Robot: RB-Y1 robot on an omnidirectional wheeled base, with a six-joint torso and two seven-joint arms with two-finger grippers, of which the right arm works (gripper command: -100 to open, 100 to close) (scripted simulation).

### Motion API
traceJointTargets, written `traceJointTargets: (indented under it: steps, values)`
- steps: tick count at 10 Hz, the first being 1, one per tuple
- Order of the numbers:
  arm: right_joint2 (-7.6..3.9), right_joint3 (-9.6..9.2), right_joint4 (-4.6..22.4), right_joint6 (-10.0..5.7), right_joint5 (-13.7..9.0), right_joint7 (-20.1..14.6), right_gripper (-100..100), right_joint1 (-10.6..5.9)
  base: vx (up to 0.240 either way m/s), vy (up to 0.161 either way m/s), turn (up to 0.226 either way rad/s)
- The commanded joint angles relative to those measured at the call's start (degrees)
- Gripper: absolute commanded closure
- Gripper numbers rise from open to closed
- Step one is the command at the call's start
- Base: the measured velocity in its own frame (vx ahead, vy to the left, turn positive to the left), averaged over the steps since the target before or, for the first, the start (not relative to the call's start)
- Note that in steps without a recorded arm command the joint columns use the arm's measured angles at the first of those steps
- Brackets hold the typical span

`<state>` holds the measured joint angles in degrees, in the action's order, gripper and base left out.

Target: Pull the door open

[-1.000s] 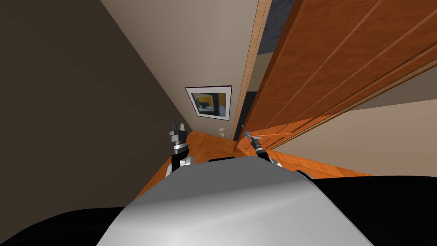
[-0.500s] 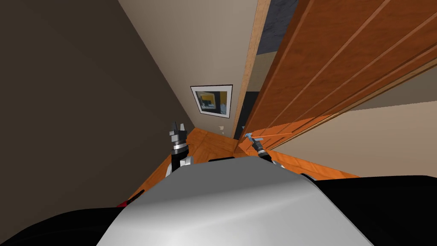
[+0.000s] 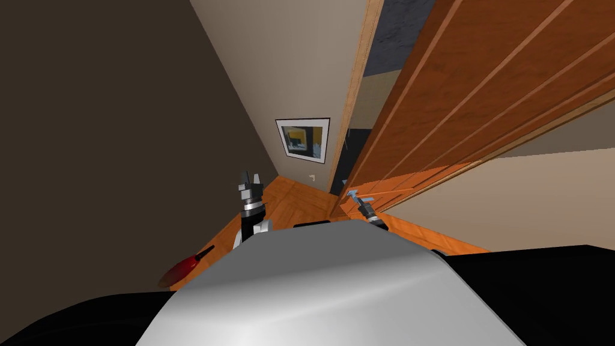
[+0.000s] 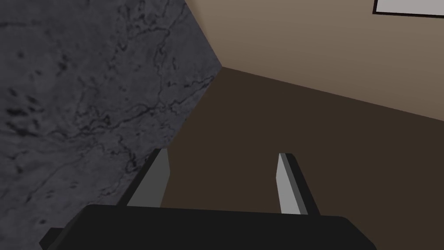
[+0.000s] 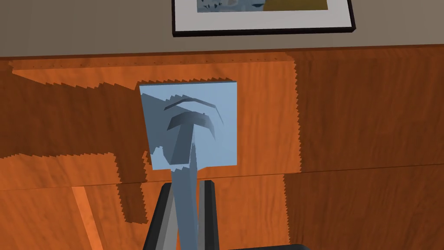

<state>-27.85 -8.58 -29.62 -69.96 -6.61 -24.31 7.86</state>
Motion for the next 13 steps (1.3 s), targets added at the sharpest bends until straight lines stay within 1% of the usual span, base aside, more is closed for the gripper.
traceJointTargets:
  steps: [1, 2, 4, 7, 10, 11, 13]
  values:
    - [0.00, 0.00, 0.00, 0.00, 0.00, 0.00, 100, 0.00, -0.078, -0.026, 0.043]
    - [-0.24, -0.35, 0.64, -1.29, 0.03, -0.29, 100, 0.47, -0.137, -0.053, 0.183]
    - [-0.62, -0.59, 1.22, -2.48, -0.02, -0.57, 100, 0.88, -0.257, -0.078, 0.213]
    - [-1.24, -0.97, 2.18, -4.43, -0.11, -1.02, 100, 1.55, -0.212, -0.076, 0.154]
    - [-1.74, -1.28, 2.95, -5.99, -0.18, -1.39, 100, 2.09, -0.204, -0.063, 0.136]
    - [-1.49, -1.35, 2.38, -5.40, -0.07, -1.22, 100, 2.18, -0.081, -0.023, 0.024]
    - [-1.49, -1.51, 2.90, -5.56, 0.04, -1.32, 100, 1.86, -0.160, -0.059, 0.148]
